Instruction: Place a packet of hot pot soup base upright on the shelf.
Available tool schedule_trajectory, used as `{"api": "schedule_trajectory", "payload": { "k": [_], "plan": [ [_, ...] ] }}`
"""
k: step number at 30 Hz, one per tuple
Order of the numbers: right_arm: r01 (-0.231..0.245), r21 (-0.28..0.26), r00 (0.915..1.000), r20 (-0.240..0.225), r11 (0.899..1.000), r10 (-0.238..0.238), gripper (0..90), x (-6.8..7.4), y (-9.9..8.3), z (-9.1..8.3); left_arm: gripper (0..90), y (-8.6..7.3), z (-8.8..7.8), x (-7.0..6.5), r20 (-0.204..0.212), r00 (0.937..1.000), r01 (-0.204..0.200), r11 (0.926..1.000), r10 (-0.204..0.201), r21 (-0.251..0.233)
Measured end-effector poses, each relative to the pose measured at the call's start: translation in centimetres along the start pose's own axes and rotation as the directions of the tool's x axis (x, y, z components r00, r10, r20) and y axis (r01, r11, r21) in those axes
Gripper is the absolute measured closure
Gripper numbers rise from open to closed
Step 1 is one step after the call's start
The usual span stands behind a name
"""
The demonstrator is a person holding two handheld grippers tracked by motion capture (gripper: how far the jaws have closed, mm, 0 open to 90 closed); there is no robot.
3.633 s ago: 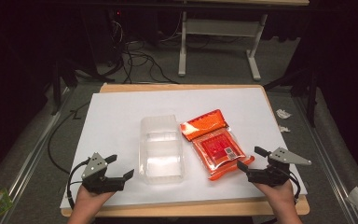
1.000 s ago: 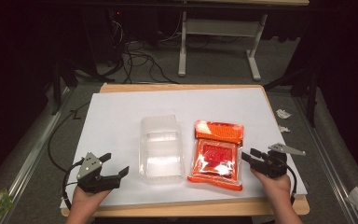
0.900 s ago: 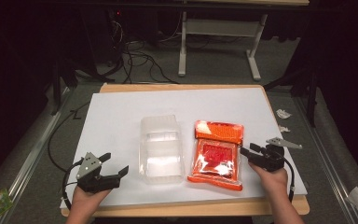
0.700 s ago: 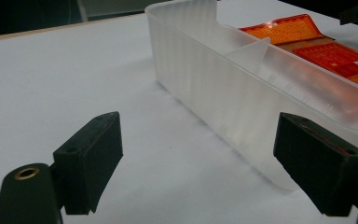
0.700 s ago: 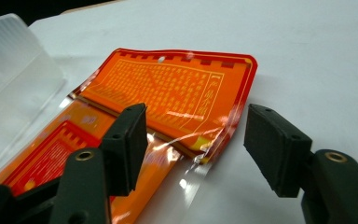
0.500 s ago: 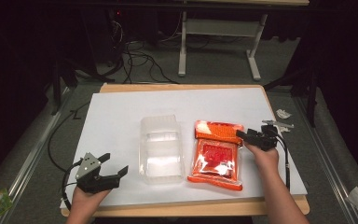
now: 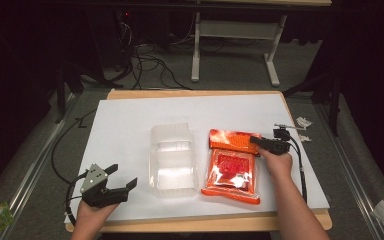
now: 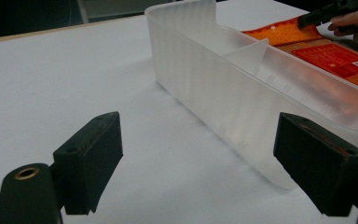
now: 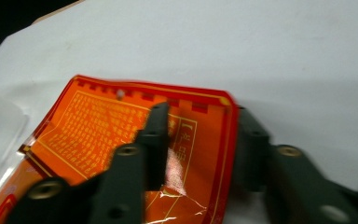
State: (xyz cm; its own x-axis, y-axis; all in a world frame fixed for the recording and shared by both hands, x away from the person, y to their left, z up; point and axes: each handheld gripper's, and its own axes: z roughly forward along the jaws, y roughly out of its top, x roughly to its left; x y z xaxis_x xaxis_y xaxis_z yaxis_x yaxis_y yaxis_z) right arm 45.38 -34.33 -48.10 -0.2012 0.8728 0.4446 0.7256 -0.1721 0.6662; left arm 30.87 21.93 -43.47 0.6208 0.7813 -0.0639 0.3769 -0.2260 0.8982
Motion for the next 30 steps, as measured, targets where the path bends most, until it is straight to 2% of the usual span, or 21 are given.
{"api": "schedule_trajectory", "payload": {
  "k": [2, 3, 4, 5, 6, 7, 10, 12, 13, 14, 16, 18, 20, 21, 23, 24, 27, 28, 29, 30],
  "plan": [
    [0.025, -0.017, 0.9994, 0.025, 1.0, -0.024, 80.9, 0.3, 0.1, -0.2, 16.1, 0.0, 0.0, 0.0, 0.001, 1.0, 0.003, 1.0, -0.003, -0.003],
    [0.025, -0.017, 0.9994, 0.025, 1.0, -0.024, 80.9, 0.3, 0.1, -0.2, 16.1, 0.0, 0.1, -0.1, 0.003, 1.0, 0.001, 1.0, -0.001, -0.002],
    [0.055, -0.038, 0.9979, 0.034, 0.998, -0.054, 90.0, 0.8, 0.3, -0.4, 16.1, 0.0, 0.1, -0.1, 0.004, 1.0, -0.001, 1.0, 0.001, -0.002],
    [0.075, -0.043, 0.9965, 0.041, 0.996, -0.073, 90.0, 1.1, 0.4, -0.5, 16.1, 0.0, 0.1, -0.1, 0.004, 1.0, -0.003, 1.0, 0.003, 0.0],
    [0.075, -0.043, 0.9965, 0.041, 0.996, -0.073, 90.0, 1.1, 0.4, -0.5, 16.1, 0.0, 0.1, -0.2, 0.006, 1.0, -0.005, 1.0, 0.005, 0.002],
    [0.112, -0.063, 0.9928, 0.05, 0.992, -0.109, 90.0, 2.0, 0.7, -0.6, 16.1, 0.0, 0.1, -0.2, 0.005, 1.0, -0.006, 1.0, 0.006, 0.002],
    [0.133, -0.09, 0.9906, 0.046, 0.987, -0.129, 90.0, 2.6, 0.9, -0.8, 16.2, 0.1, 0.1, -0.2, 0.006, 1.0, -0.005, 1.0, 0.005, 0.0],
    [0.16, -0.118, 0.9866, 0.049, 0.98, -0.155, 90.0, 3.3, 0.9, -1.2, 16.3, 0.1, 0.0, -0.2, 0.011, 0.9999, 0.003, 1.0, -0.003, -0.005],
    [0.191, -0.151, 0.9813, 0.053, 0.97, -0.185, 90.0, 4.1, 0.9, -1.8, 16.4, 0.2, -0.1, -0.3, 0.015, 0.9999, 0.008, 0.9999, -0.008, -0.009],
    [0.191, -0.151, 0.9813, 0.053, 0.97, -0.185, 90.0, 4.1, 0.9, -1.8, 16.4, 0.3, -0.1, -0.3, 0.018, 0.9998, 0.012, 0.9998, -0.011, -0.014],
    [0.215, -0.207, 0.9767, 0.052, 0.955, -0.208, 90.0, 5.1, 1.0, -3.1, 16.5, 0.5, -0.1, -0.5, 0.033, 0.9991, 0.026, 0.9991, -0.025, -0.032],
    [0.234, -0.237, 0.9723, 0.047, 0.943, -0.229, 90.0, 5.7, 1.1, -3.9, 16.5, 0.6, -0.1, -0.7, 0.04, 0.9987, 0.033, 0.9987, -0.032, -0.038],
    [0.264, -0.269, 0.9641, 0.042, 0.926, -0.262, 90.0, 6.7, 1.4, -4.9, 16.6, 0.8, 0.0, -1.0, 0.048, 0.9984, 0.031, 0.9986, -0.029, -0.044],
    [0.264, -0.269, 0.9641, 0.042, 0.926, -0.262, 90.0, 6.7, 1.4, -4.9, 16.6, 0.8, 0.0, -1.0, 0.048, 0.9984, 0.031, 0.9986, -0.029, -0.044],
    [0.29, -0.305, 0.9549, 0.031, 0.907, -0.295, 90.0, 7.9, 1.5, -6.2, 16.6, 1.0, 0.0, -1.4, 0.052, 0.9984, 0.023, 0.9986, -0.02, -0.047],
    [0.298, -0.317, 0.9519, 0.03, 0.9, -0.305, 90.0, 8.3, 1.5, -6.6, 16.6, 1.2, 0.0, -1.6, 0.054, 0.9984, 0.021, 0.9985, -0.018, -0.05],
    [0.332, -0.373, 0.9368, 0.022, 0.866, -0.349, 90.0, 10.0, 1.2, -8.8, 16.6, 1.8, -0.1, -2.5, 0.069, 0.9976, 0.009, 0.9978, -0.004, -0.066],
    [0.34, -0.382, 0.9329, 0.023, 0.859, -0.359, 90.0, 10.2, 1.1, -9.2, 16.6, 2.0, -0.1, -2.8, 0.074, 0.9973, 0.007, 0.9976, -0.002, -0.069],
    [0.34, -0.382, 0.9329, 0.023, 0.859, -0.359, 90.0, 10.2, 1.1, -9.2, 16.6, 2.0, -0.1, -2.8, 0.074, 0.9973, 0.007, 0.9976, -0.002, -0.069],
    [0.345, -0.394, 0.9302, 0.021, 0.852, -0.366, 90.0, 10.4, 0.9, -9.6, 16.6, 2.3, -0.1, -3.1, 0.08, 0.9968, 0.008, 0.997, -0.002, -0.077]
  ]
}}
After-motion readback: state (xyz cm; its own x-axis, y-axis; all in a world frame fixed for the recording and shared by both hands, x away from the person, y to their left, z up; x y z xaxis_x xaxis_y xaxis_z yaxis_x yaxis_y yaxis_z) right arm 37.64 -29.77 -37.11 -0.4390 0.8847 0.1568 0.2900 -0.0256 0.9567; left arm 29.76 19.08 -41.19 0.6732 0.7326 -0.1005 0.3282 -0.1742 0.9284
